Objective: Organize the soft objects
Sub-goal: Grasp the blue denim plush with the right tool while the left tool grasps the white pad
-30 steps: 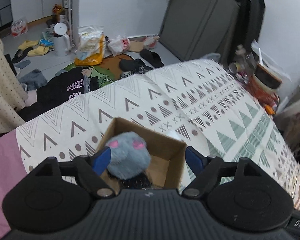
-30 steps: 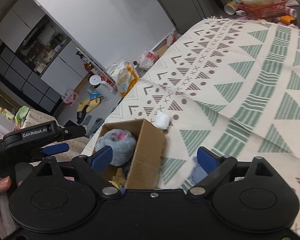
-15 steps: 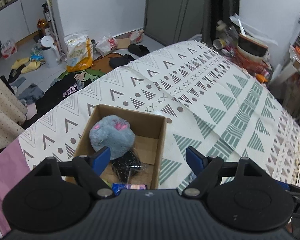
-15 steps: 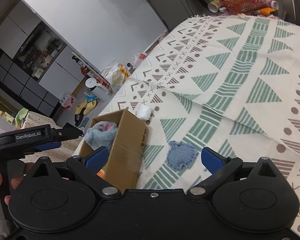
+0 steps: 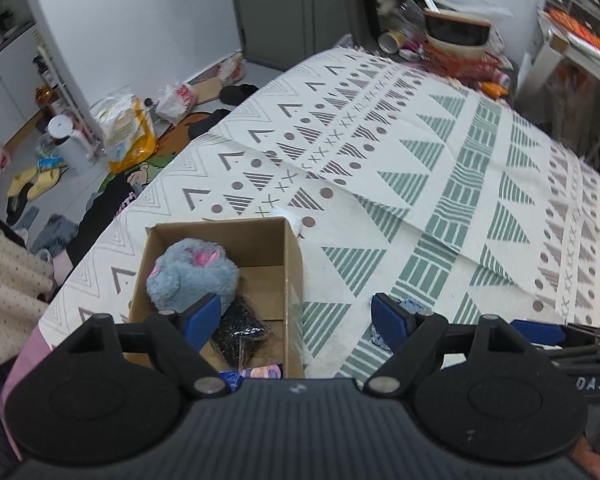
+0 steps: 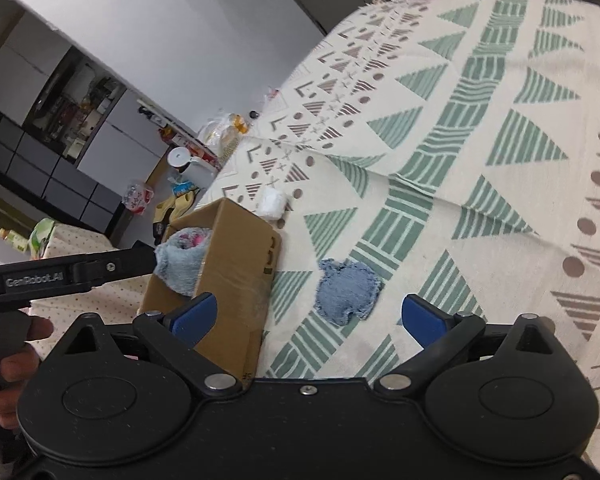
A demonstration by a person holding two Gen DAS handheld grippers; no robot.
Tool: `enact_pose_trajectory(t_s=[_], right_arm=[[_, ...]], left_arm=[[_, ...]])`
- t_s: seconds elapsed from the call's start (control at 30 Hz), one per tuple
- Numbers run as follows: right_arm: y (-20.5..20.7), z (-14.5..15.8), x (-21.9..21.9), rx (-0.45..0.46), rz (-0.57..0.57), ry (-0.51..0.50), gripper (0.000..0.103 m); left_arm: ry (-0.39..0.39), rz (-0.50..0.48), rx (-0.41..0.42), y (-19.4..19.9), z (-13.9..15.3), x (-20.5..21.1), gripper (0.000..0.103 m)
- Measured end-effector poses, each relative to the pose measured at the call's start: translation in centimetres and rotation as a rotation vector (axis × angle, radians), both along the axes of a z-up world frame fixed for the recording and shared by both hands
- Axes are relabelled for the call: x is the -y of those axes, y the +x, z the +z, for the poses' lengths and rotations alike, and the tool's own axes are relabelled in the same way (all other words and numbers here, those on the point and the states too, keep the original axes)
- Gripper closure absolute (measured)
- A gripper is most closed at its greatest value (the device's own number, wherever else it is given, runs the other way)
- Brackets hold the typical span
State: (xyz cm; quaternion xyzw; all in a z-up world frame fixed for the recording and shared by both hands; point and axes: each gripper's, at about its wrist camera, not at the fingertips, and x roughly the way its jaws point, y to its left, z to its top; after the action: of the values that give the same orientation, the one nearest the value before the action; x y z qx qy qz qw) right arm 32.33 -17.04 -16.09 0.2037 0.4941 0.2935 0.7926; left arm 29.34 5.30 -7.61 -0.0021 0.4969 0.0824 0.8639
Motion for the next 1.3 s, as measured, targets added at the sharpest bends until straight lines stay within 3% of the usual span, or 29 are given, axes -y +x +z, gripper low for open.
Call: enact_pose_trajectory(t_s=[0.47,0.8,1.03,1.3], right_arm=[[1.7,-2.8,-0.6,-0.067,-0.006,-0.028,0.010],[2.9,-4.6,-2.0,-0.080,0.020,-0.053,0.021],[3.1,-6.4,-3.8,-0.097,0.066,-0.104,0.026],[3.2,-6.8,-5.3,-0.024,0.077,-0.166,0.031]], left_arm=[[0.125,-0.129,-0.093,4.0,-1.8,0.3,0.022],[0.211,-0.244,-0.121,7.0,-2.4,-0.6,0.022],[0.203,-0.295,-0.133,9.5,-3.8,-1.1,0.022],[0.203,-0.372,-0.196,12.9,-6.0,-2.4,0.023]])
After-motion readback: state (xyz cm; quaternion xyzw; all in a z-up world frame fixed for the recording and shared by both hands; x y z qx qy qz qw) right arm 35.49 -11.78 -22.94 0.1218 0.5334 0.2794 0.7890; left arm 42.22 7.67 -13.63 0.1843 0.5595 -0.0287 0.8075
